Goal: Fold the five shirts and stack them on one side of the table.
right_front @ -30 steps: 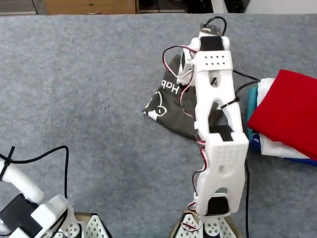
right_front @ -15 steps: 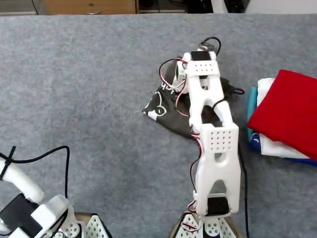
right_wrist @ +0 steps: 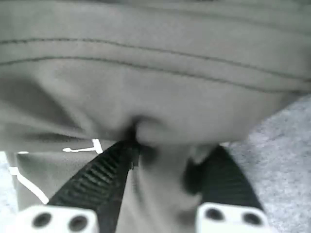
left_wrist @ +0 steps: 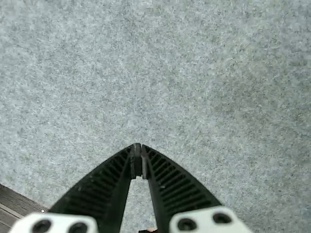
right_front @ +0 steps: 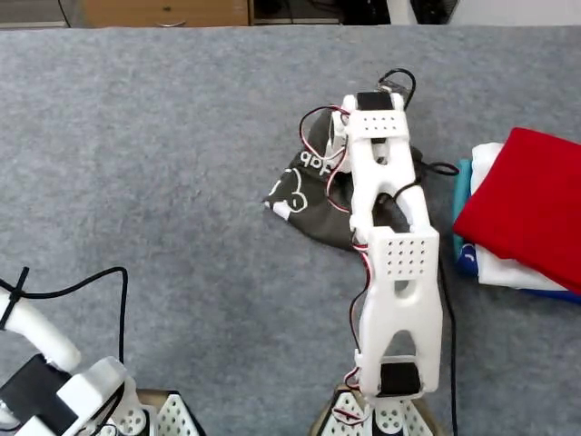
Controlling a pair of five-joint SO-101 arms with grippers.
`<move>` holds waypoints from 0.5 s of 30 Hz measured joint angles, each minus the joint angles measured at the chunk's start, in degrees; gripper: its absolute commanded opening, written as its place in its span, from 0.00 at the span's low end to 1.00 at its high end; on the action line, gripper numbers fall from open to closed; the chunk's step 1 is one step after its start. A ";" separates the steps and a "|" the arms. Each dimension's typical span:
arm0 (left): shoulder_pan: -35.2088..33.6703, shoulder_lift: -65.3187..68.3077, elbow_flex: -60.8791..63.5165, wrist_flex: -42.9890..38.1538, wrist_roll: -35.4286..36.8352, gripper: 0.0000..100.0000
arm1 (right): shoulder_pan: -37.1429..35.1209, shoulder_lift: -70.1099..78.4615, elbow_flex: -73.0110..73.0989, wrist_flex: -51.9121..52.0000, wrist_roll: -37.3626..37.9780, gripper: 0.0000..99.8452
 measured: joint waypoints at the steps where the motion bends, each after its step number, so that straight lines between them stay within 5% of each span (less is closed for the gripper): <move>1: 0.00 0.00 0.00 0.00 0.00 0.02 | 0.00 0.00 -0.09 0.00 0.00 0.11; 6: 0.00 0.00 0.00 0.00 0.00 0.02 | 1.76 0.00 -0.53 1.05 0.97 0.00; 15: 0.00 0.00 0.00 0.00 0.00 0.02 | 2.11 0.53 -10.90 11.60 15.38 0.00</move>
